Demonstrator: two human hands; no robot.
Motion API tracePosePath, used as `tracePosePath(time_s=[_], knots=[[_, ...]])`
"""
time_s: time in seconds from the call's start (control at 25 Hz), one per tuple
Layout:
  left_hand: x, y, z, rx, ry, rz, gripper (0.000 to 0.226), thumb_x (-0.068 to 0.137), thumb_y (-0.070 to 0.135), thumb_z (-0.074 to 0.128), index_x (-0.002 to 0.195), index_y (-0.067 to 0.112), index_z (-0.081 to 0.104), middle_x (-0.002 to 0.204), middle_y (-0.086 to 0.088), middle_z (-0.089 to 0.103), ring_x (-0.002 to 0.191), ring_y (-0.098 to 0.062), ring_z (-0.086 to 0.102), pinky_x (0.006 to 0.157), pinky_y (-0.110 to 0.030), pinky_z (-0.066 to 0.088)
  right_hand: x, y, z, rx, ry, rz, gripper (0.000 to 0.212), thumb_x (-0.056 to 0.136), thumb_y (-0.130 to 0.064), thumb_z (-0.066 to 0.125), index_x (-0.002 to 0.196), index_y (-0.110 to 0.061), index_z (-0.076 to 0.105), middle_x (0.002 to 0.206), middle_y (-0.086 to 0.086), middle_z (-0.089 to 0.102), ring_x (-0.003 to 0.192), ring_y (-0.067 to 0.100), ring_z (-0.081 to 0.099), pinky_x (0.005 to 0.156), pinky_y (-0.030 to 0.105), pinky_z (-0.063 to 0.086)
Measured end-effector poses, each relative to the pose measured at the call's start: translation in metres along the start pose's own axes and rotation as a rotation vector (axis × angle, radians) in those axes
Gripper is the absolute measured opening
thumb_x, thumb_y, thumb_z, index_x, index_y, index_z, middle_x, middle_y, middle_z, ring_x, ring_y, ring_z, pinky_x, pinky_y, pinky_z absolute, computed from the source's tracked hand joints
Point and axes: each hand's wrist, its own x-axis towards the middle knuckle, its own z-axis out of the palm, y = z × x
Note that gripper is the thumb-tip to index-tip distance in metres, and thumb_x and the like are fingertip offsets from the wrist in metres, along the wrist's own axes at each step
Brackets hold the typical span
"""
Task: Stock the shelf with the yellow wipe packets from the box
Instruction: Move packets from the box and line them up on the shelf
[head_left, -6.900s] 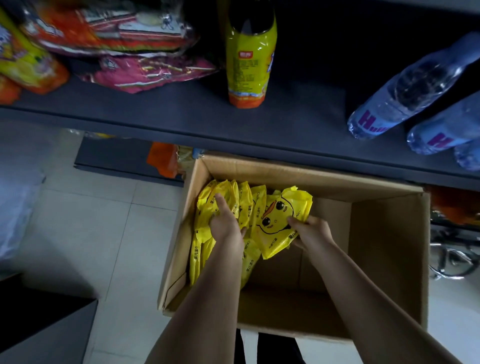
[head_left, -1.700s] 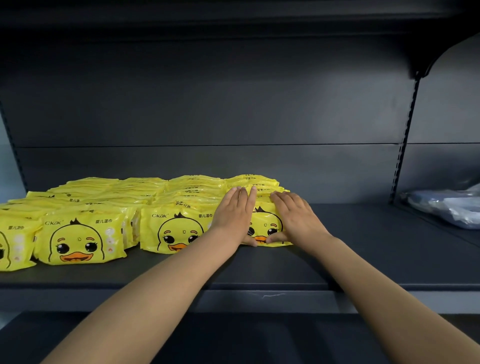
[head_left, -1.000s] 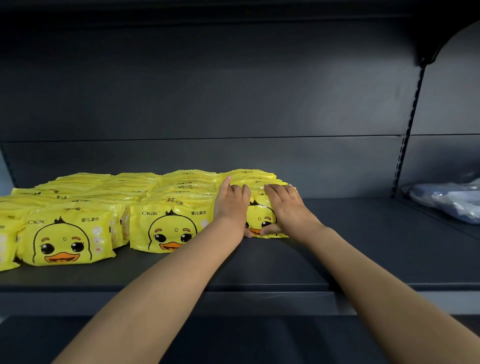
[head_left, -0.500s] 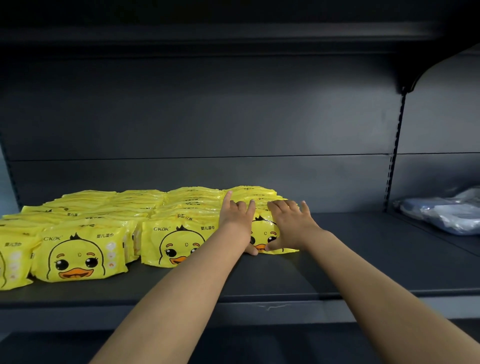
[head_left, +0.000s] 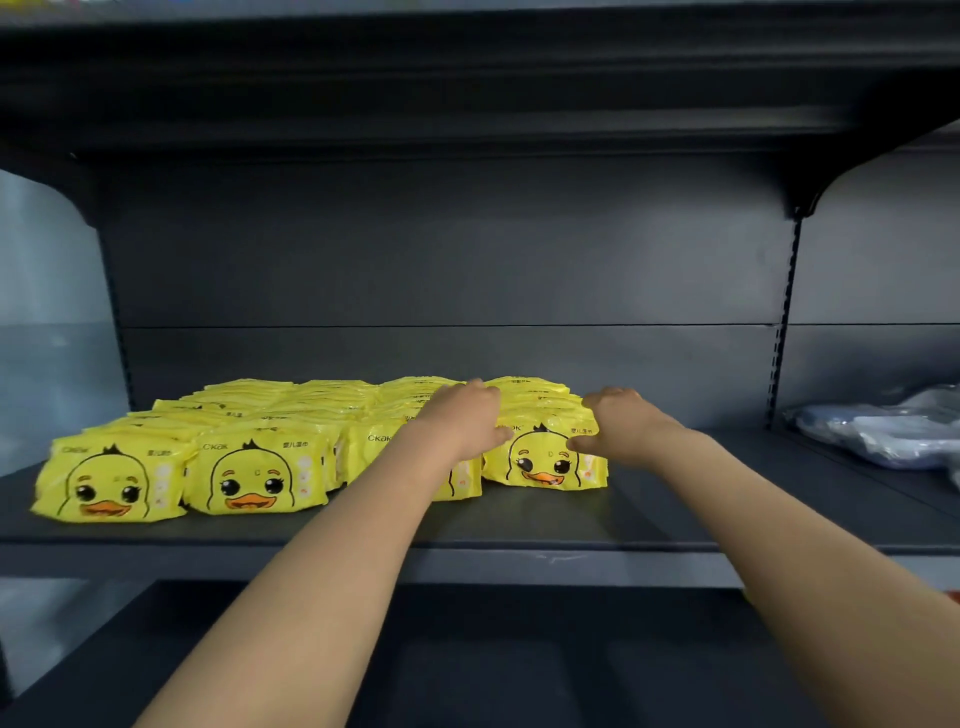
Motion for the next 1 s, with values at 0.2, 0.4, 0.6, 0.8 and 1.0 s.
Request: tracePosePath(time_s=[0.2, 0.4, 0.6, 0.8, 1.0], knots=[[-0.067, 0.006, -0.034, -0.089, 0.072, -0.095, 0.046, 0.094, 0.038, 0.046, 0.127, 0.007, 0.048, 0.128, -0.011, 0.049, 0.120, -0.027, 0.047, 0.097, -0.039, 0.042, -0.060, -0.009, -0.031, 0.055, 0.019, -0.018, 0.045, 0.087, -0.044, 0.057, 0.113, -0.008, 0.053, 0.120, 0.012, 0.055, 0.116, 0.029, 0.047, 0.087, 0.034, 0.043], [-0.151, 0.031, -0.058, -0.073, 0.072, -0.159, 0.045, 0.094, 0.037, 0.047, 0.128, 0.008, 0.049, 0.128, -0.011, 0.050, 0.120, -0.026, 0.046, 0.096, -0.037, 0.041, -0.140, -0.019, -0.052, 0.104, 0.077, -0.073, 0.050, 0.087, -0.042, 0.059, 0.119, -0.005, 0.052, 0.122, 0.014, 0.054, 0.116, 0.030, 0.046, 0.092, 0.037, 0.044], [-0.241, 0.060, -0.067, -0.111, 0.044, -0.175, 0.048, 0.094, 0.038, 0.046, 0.134, 0.011, 0.045, 0.134, -0.010, 0.047, 0.123, -0.026, 0.044, 0.100, -0.037, 0.039, -0.224, -0.035, -0.054, 0.132, 0.047, -0.113, 0.053, 0.088, -0.041, 0.057, 0.126, -0.005, 0.049, 0.127, 0.015, 0.052, 0.117, 0.030, 0.047, 0.092, 0.037, 0.043], [-0.311, 0.075, -0.048, -0.166, 0.014, -0.164, 0.048, 0.095, 0.038, 0.045, 0.135, 0.013, 0.043, 0.137, -0.006, 0.044, 0.125, -0.022, 0.043, 0.100, -0.038, 0.040, -0.286, -0.054, -0.031, 0.180, -0.020, -0.116, 0.053, 0.089, -0.042, 0.056, 0.127, -0.006, 0.048, 0.127, 0.015, 0.051, 0.118, 0.030, 0.047, 0.096, 0.040, 0.043], [-0.351, 0.066, -0.001, -0.218, -0.037, -0.152, 0.048, 0.095, 0.039, 0.044, 0.136, 0.014, 0.042, 0.136, -0.005, 0.045, 0.123, -0.022, 0.043, 0.096, -0.039, 0.043, -0.318, -0.082, 0.014, 0.162, -0.135, -0.076, 0.060, 0.091, -0.042, 0.055, 0.137, -0.007, 0.041, 0.137, 0.015, 0.044, 0.127, 0.029, 0.039, 0.102, 0.040, 0.039]])
